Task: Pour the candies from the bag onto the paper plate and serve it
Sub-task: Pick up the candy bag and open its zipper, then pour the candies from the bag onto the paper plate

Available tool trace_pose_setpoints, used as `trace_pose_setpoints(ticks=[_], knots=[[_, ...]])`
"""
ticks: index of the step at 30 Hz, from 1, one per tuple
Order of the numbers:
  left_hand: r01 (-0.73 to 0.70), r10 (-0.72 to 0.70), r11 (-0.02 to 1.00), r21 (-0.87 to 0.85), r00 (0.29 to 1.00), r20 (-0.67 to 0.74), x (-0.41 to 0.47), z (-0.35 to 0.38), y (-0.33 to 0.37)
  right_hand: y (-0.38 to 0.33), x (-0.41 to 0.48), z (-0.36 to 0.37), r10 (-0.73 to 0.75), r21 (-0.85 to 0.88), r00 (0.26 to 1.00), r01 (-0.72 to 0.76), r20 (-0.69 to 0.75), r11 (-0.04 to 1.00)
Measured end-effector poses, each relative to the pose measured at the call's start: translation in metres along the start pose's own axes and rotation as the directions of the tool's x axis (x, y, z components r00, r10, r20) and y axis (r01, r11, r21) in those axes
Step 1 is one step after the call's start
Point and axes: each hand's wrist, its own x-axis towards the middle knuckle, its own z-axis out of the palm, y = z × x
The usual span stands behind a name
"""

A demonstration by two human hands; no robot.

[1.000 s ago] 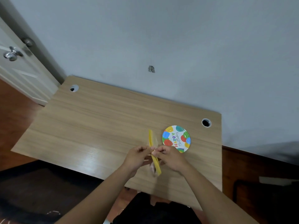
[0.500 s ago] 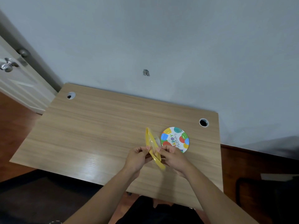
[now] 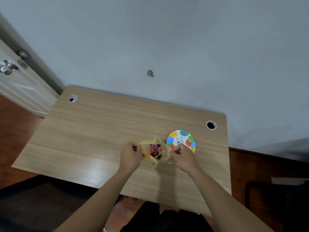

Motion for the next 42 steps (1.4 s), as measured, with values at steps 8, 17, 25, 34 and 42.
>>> trace_pose_setpoints(ticks=[8,17,25,34,42], knots=[[-0.153,0.144,0.945,0.289,0.988,0.053,0.014,-0.016,0.01,-0.007,0.017,-0.009,-0.09,-0.344,0.993,0.061,-0.071,0.937],[-0.043,0.0,0.941,0.335,0.992,0.127,0.011,-0.015,0.019,0.01,0.022,-0.013,-0.109,-0.28,0.994,0.103,-0.008,0.955],[0.004,-0.051,0.974,0.225,0.977,0.205,-0.001,0.005,0.035,0.01,0.012,-0.014,-0.117,-0.236,0.993,0.121,0.031,0.964],[0.097,-0.08,0.995,-0.035,0.941,0.328,-0.023,0.019,0.09,0.052,-0.004,-0.017,-0.015,-0.182,0.946,0.077,0.324,0.98],[0.35,-0.096,0.9,-0.259,0.74,0.666,-0.046,0.016,0.13,0.033,-0.002,-0.02,-0.122,0.15,0.966,0.089,0.229,0.985]])
